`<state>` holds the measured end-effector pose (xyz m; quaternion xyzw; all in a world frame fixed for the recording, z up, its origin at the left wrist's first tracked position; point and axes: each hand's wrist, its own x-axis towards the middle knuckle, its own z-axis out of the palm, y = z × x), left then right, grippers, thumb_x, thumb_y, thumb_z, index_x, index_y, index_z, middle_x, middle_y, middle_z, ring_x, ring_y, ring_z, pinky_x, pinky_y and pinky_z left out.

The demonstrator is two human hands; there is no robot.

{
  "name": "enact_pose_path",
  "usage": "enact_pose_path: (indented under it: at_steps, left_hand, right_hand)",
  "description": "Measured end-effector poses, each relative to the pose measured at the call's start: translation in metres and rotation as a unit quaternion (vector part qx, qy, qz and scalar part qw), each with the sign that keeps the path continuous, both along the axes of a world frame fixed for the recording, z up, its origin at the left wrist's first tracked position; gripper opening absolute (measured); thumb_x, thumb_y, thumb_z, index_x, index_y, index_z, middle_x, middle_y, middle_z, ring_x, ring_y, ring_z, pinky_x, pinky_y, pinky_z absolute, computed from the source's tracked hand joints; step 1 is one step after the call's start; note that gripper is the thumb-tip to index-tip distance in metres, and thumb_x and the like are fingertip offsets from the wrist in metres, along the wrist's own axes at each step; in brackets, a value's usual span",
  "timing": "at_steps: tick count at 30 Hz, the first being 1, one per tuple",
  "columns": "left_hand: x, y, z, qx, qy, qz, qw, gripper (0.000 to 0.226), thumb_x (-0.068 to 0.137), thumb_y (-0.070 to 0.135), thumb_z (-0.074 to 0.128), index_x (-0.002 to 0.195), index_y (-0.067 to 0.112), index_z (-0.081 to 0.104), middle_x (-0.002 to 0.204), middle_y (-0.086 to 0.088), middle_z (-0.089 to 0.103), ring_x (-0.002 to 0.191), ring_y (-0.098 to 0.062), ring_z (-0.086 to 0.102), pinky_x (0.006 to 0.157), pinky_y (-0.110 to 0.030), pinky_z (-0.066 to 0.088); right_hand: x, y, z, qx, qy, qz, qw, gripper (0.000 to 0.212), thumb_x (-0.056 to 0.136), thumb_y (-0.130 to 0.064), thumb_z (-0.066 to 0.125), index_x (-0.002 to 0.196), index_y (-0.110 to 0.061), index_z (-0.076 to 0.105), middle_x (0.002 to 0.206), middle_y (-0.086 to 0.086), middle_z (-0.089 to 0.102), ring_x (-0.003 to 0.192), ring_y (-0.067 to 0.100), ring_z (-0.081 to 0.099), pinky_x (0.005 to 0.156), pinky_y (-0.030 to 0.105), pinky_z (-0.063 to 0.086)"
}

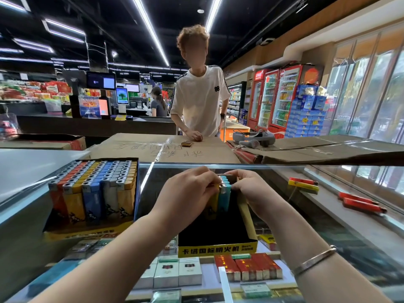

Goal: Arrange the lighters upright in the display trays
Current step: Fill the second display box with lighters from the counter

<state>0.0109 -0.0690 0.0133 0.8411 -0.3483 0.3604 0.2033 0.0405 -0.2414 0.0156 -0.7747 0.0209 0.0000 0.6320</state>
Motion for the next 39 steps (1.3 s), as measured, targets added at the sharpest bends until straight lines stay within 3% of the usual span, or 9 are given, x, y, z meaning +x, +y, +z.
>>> enact_pose_path:
  at_steps: [9,16,19,22,25,29,33,35,39]
  left_hand:
    - [0.007,0.003,-0.001,0.069,-0.01,-0.018,0.997,0.011,0.083,0.023,0.067,0.093,0.022,0.07,0.099,0.007,0.066,0.091,-0.01,0.061,0.071,-0.024,0.053]
    - [0.016,0.018,-0.004,0.015,0.201,-0.072,0.977,0.032,0.079,0.032,0.069,0.103,0.047,0.056,0.113,0.027,0.047,0.112,0.003,0.038,0.099,-0.029,0.037]
    - [0.016,0.02,-0.004,-0.013,0.28,-0.111,0.954,0.04,0.078,0.022,0.068,0.098,0.054,0.054,0.114,0.035,0.044,0.117,0.006,0.035,0.103,-0.029,0.033]
    - [0.015,0.019,-0.005,-0.051,0.301,-0.135,0.943,0.05,0.078,0.006,0.063,0.097,0.052,0.056,0.116,0.032,0.046,0.118,0.008,0.036,0.101,-0.023,0.035]
    - [0.016,0.014,-0.008,-0.082,0.292,-0.141,0.942,0.051,0.08,-0.003,0.06,0.1,0.044,0.06,0.12,0.023,0.051,0.119,0.004,0.042,0.102,-0.022,0.039]
    - [0.017,0.005,-0.013,-0.109,0.276,-0.148,0.943,0.046,0.081,-0.005,0.06,0.102,0.036,0.063,0.122,0.016,0.055,0.119,-0.001,0.046,0.101,-0.021,0.041]
    - [0.016,0.0,-0.016,-0.139,0.258,-0.16,0.943,0.048,0.08,-0.005,0.061,0.097,0.04,0.061,0.121,0.014,0.056,0.119,-0.003,0.048,0.1,-0.021,0.043]
    - [0.015,0.0,-0.018,-0.154,0.258,-0.169,0.939,0.046,0.08,-0.005,0.062,0.095,0.039,0.061,0.121,0.013,0.056,0.118,-0.003,0.048,0.098,-0.025,0.045]
    - [0.016,0.001,-0.021,-0.196,0.294,-0.196,0.915,0.028,0.082,0.004,0.064,0.094,0.029,0.068,0.118,0.014,0.057,0.115,-0.007,0.051,0.093,-0.035,0.05]
  right_hand:
    - [0.0,-0.001,0.0,-0.009,0.001,0.002,1.0,0.033,0.088,0.011,0.042,0.1,-0.012,0.061,0.105,0.012,0.062,0.103,0.023,0.057,0.082,0.032,0.05]
    - [-0.001,-0.001,0.003,-0.022,-0.007,-0.007,1.0,0.023,0.091,0.001,0.047,0.099,-0.014,0.063,0.103,0.009,0.063,0.097,0.018,0.057,0.07,0.027,0.046]
    - [0.0,-0.007,0.005,-0.004,-0.033,-0.041,0.999,0.015,0.092,-0.01,0.051,0.099,-0.016,0.063,0.102,0.007,0.063,0.096,0.019,0.057,0.072,0.03,0.046]
    - [0.003,-0.021,0.009,0.008,-0.066,-0.104,0.992,0.012,0.092,-0.014,0.051,0.099,-0.016,0.06,0.1,0.01,0.065,0.096,0.023,0.06,0.08,0.035,0.048]
    - [0.009,-0.042,0.011,-0.026,-0.089,-0.171,0.981,0.013,0.091,-0.008,0.051,0.098,-0.013,0.06,0.099,0.01,0.062,0.092,0.022,0.06,0.067,0.029,0.045]
    - [0.013,-0.092,-0.001,-0.226,-0.092,-0.283,0.928,0.02,0.093,-0.011,0.049,0.111,-0.012,0.059,0.109,0.011,0.056,0.098,0.023,0.05,0.077,0.034,0.042]
    - [0.002,-0.156,-0.022,-0.389,0.016,-0.345,0.854,0.02,0.091,-0.011,0.047,0.108,-0.003,0.054,0.097,0.017,0.055,0.089,0.034,0.053,0.079,0.042,0.047]
    - [-0.003,-0.18,-0.033,-0.413,0.084,-0.363,0.831,0.029,0.091,-0.017,0.048,0.115,-0.002,0.05,0.111,0.022,0.053,0.102,0.041,0.053,0.086,0.052,0.049]
    - [-0.013,-0.207,-0.044,-0.441,0.181,-0.373,0.796,0.056,0.09,-0.017,0.049,0.141,-0.007,0.03,0.153,0.02,0.015,0.138,0.046,0.012,0.109,0.064,0.014]
